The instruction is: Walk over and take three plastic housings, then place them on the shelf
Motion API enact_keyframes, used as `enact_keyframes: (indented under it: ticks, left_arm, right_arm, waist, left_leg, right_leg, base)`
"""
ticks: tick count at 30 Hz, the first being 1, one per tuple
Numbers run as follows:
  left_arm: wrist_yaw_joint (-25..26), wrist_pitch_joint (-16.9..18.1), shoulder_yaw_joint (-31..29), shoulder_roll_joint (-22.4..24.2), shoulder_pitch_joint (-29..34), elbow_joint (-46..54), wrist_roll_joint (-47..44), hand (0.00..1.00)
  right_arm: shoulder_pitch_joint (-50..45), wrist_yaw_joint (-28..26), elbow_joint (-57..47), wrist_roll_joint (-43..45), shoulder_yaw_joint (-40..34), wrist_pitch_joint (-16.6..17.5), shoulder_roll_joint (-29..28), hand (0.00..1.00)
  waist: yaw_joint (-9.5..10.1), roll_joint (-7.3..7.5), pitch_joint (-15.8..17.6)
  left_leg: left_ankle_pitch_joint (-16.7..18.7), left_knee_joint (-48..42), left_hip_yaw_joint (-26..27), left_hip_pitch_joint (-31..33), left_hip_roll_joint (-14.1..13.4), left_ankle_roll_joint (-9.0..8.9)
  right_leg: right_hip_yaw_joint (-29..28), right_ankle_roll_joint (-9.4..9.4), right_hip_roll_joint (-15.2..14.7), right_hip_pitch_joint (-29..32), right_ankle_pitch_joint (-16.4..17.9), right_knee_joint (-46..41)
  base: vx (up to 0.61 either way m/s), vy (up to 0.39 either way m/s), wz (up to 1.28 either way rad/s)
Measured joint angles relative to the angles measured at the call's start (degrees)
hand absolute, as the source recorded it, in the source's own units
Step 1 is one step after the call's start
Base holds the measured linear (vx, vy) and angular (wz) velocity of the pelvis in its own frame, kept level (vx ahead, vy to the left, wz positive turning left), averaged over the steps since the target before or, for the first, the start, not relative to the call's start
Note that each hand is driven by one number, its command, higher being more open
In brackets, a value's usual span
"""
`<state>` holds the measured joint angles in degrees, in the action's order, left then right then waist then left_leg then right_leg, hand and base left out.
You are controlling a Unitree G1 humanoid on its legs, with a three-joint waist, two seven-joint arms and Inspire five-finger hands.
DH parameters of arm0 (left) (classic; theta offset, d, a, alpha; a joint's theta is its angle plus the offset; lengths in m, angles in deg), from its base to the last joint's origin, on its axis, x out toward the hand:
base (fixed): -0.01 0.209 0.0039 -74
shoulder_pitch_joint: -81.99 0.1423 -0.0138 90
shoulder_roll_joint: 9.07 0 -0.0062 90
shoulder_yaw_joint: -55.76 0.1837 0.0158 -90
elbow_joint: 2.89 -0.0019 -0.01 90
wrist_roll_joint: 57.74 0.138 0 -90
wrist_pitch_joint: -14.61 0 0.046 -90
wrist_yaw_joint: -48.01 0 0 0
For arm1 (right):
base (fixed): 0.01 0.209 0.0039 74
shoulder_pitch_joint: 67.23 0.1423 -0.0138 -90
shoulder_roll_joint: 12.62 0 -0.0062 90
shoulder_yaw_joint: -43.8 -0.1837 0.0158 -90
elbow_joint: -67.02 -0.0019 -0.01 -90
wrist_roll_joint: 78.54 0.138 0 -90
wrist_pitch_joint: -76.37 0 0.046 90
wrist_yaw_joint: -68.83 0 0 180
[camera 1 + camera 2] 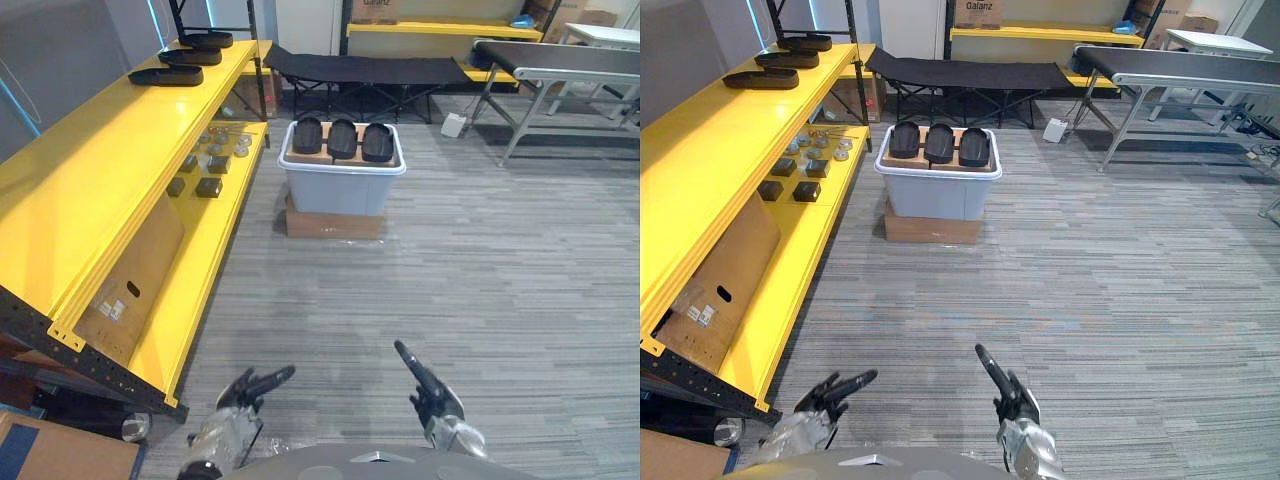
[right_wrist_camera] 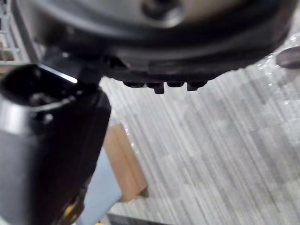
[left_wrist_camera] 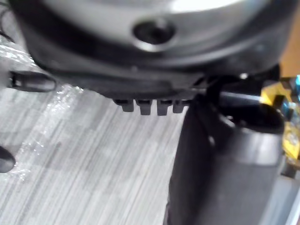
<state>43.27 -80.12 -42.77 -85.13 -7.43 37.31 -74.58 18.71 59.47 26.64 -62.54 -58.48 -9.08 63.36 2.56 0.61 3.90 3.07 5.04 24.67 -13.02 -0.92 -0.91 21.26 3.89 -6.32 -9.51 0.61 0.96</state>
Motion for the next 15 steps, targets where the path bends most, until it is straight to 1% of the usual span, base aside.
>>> enact_keyframes:
  ticks: [3, 5, 8, 10, 11, 15]
  left_arm:
    - [-1.05, 0.05, 2.16, 0.12, -0.17, 0.32, -0.05, 1.0]
    - [-1.98, -0.11, 3.38, -0.03, 0.09, -0.35, -0.39, 1.0]
    - [-2.09, -0.2, 4.37, 0.0, 0.53, -1.81, -0.56, 1.0]
    - [-1.31, -0.19, 4.82, 0.05, 0.83, -2.0, -0.75, 1.0]
    - [-0.28, -0.18, 5.04, 0.06, 1.07, -2.01, -0.87, 1.0]
    - [1.31, -0.18, 5.03, 0.27, 1.58, -2.15, -0.8, 1.0]
  right_arm:
    - [0.78, -0.65, -0.19, 0.05, -0.13, 0.02, 0.1, 1.0]
    - [0.65, -1.16, 0.14, 0.06, -0.11, 0.0, 0.04, 1.0]
    - [0.61, -1.28, 1.16, 0.11, 0.01, -0.18, -0.03, 1.0]
    - [0.62, -1.21, 1.96, 0.82, 0.2, -0.29, -0.18, 1.0]
    - [0.6, -1.01, 2.33, 2.54, 0.83, -0.33, -0.28, 1.0]
    - [0.44, -0.04, 3.76, 5.25, 1.1, -0.57, -0.75, 1.0]
  waist:
    - [-0.02, 0.1, 0.1]
    - [-0.05, 0.46, 0.86]
    - [-0.33, 0.57, 1.11]
    - [-0.89, 0.57, 1.1]
    - [-1.14, 0.56, 1.1]
    - [-1.24, 0.53, 1.12]
  left_leg:
    - [-0.02, 0.0, -0.16, 0.36, 0.06, 0.04]
    - [-0.04, -0.15, -0.27, 0.46, 0.15, 0.06]
    - [-0.05, -0.22, -0.3, 0.35, 0.34, 0.05]
    - [-0.03, -0.23, -0.47, 0.26, 0.45, 0.02]
    - [-0.01, -0.23, -0.46, 0.24, 0.49, 0.0]
    - [0.01, -0.24, -0.51, -0.01, 0.49, -0.05]
  right_leg:
    - [0.15, 0.0, 0.0, 0.23, 0.0, 0.15]
    - [0.2, 0.02, -0.02, 0.24, -0.04, 0.28]
    - [0.3, 0.14, -0.17, -0.28, -0.14, 0.48]
    - [0.58, 0.35, -0.25, -0.68, -0.31, 0.86]
    - [0.55, 0.42, -0.27, -0.73, -0.38, 0.96]
    - [0.41, 0.68, -0.31, -0.93, -0.62, 0.96]
  base:
    - [0.01, 0.0, 0.01]
    - [0.04, 0.003, 0.02]
    - [0.04, 0.01, 0.02]
    - [0.01, 0.015, 0.05]
    - [0.0, 0.0, 0.0]
    - [-0.04, 0.009, -0.01]
